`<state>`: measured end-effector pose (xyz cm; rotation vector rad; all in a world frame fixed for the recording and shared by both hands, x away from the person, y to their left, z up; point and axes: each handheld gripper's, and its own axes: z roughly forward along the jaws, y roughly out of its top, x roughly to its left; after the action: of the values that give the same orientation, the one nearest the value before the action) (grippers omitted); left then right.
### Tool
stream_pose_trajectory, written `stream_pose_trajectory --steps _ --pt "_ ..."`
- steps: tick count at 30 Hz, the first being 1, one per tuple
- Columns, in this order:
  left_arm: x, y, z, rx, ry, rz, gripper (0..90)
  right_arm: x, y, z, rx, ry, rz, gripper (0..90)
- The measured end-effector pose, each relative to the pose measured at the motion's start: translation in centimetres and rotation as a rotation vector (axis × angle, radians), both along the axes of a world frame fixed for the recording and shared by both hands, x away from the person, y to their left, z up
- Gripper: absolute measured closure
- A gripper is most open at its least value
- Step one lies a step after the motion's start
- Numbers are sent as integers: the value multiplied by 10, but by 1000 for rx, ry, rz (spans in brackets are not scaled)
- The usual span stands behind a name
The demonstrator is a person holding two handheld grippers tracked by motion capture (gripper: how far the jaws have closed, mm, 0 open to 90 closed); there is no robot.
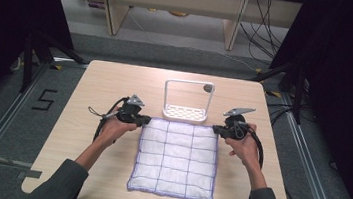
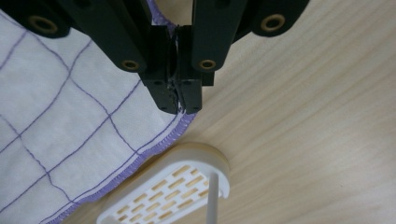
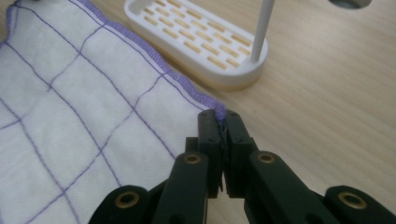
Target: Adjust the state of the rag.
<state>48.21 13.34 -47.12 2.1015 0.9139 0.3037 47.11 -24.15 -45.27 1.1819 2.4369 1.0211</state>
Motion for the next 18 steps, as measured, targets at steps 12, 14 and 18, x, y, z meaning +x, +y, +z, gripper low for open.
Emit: stream_pose_trajectory --steps 12,14,18 --pt "-21 19 32 -102 -113 -21 866 -17 -3 45 75 -102 83 882" --pt "-33 23 33 -110 -123 -36 866 -30 -3 44 69 -119 111 882" --pt "-61 28 28 -111 -132 -81 865 -54 -11 40 77 -140 152 881"
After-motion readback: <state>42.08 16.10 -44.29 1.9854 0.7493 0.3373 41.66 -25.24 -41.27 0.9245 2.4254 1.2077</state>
